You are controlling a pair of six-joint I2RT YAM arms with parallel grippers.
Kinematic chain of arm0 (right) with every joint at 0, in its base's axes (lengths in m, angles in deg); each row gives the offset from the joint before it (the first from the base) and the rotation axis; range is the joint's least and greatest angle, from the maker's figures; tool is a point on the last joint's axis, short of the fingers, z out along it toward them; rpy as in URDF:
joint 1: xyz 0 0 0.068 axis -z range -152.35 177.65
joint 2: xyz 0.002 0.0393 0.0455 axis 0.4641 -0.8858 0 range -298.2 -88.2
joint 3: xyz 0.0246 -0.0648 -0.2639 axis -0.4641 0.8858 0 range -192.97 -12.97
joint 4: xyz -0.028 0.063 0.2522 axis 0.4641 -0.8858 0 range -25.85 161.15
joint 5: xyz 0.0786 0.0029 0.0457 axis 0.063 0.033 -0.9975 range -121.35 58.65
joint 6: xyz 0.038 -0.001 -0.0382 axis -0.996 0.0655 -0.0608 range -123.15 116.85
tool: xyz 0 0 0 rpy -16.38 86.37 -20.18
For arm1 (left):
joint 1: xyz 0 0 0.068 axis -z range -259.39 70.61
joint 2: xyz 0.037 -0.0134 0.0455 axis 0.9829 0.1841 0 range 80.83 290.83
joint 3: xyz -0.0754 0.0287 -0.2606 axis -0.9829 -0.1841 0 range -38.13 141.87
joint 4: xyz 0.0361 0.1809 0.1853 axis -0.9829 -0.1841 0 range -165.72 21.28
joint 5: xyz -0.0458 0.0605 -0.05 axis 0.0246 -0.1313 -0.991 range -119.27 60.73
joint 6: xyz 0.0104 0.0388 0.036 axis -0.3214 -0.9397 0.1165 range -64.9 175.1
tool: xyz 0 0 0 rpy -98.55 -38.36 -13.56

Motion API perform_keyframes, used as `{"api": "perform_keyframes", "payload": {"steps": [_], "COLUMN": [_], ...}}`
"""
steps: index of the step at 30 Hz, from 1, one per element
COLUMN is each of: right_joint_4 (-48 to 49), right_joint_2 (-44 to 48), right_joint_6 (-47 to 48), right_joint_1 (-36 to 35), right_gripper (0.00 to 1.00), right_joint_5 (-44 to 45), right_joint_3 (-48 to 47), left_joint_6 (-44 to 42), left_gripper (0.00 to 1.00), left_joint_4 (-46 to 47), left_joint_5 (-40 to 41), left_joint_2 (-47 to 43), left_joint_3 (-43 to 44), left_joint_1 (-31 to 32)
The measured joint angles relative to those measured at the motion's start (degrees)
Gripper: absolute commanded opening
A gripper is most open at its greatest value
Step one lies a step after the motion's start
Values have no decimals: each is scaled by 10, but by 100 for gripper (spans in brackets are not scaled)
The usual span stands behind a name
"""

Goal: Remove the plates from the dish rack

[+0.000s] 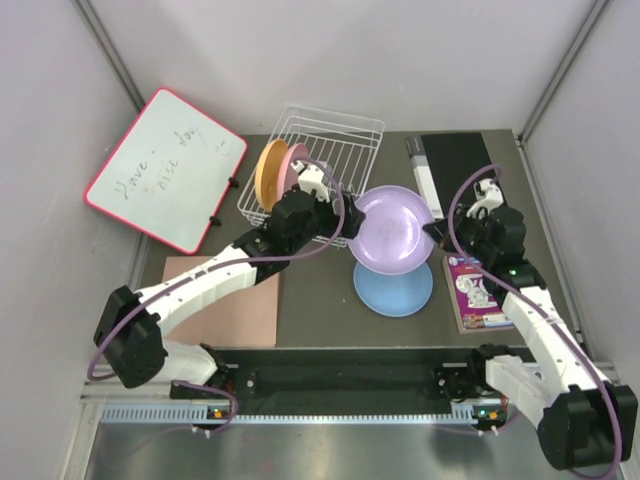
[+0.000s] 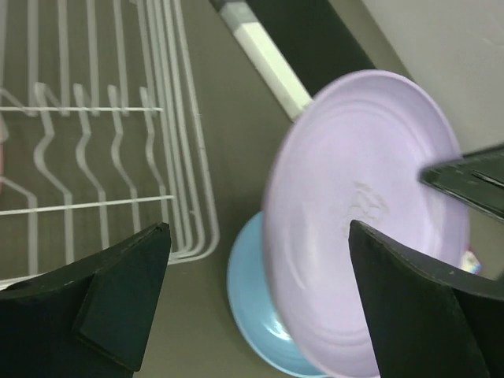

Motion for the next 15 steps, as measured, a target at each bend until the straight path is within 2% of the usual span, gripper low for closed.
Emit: {"api": "perform_keyframes", "payload": {"steps": [7,15], "right_joint_4": [-128,-173], "right_joint_2": [51,2], "right_joint_6": [10,10], "right_joint_1": [0,0], "right_gripper": [0,0], "right_joint_5": [92,121], "right_joint_3": [17,58], "left_joint_6": [-85,-191], "left_gripper": [99,99], "left_joint_4": [0,39], "left_joint_5": [120,260], "left_joint_2": [-30,-10], "left_joint_3": [-17,-17], "left_joint_1": [0,-16]}}
